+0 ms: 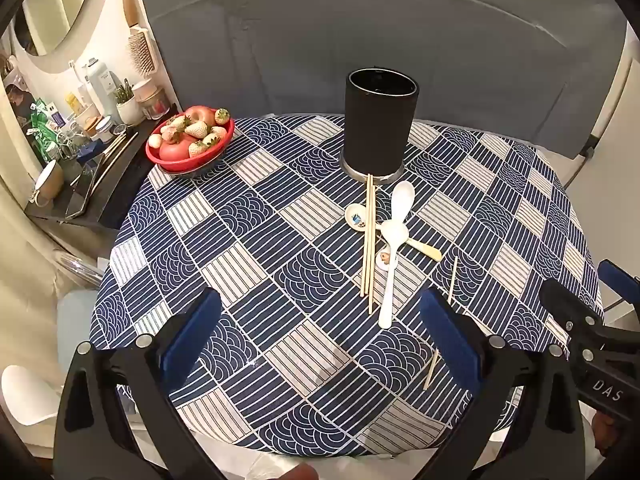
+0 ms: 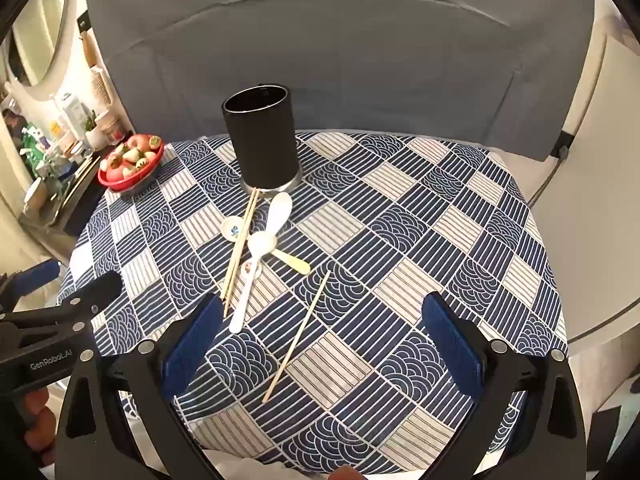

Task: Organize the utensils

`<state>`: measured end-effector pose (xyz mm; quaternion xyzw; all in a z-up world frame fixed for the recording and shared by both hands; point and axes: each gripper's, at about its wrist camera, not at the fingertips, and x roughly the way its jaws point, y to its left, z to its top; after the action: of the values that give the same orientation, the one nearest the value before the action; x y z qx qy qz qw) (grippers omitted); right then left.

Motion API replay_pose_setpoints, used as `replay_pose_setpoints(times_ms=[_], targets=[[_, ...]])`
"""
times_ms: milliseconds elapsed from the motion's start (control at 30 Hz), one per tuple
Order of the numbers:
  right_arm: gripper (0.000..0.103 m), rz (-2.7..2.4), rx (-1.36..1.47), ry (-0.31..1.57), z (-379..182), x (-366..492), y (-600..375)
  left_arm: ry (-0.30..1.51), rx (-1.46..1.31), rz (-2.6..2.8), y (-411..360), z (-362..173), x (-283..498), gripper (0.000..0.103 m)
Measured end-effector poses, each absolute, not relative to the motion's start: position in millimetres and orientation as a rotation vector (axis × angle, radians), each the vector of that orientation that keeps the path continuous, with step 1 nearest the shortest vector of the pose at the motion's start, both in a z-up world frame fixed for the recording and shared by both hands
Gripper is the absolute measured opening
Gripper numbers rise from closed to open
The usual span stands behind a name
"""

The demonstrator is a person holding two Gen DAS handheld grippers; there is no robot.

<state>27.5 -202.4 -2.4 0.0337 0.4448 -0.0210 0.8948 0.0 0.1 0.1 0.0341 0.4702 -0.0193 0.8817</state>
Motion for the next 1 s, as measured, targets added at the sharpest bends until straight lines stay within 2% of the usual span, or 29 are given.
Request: replay_pose_setpoints(times_ms=[1000], targets=[[0.096, -0.056, 0.041, 0.934, -5.0, 21.2, -194.0, 0.996, 0.074, -0.042, 3.8, -2.8, -5.9, 0.097]])
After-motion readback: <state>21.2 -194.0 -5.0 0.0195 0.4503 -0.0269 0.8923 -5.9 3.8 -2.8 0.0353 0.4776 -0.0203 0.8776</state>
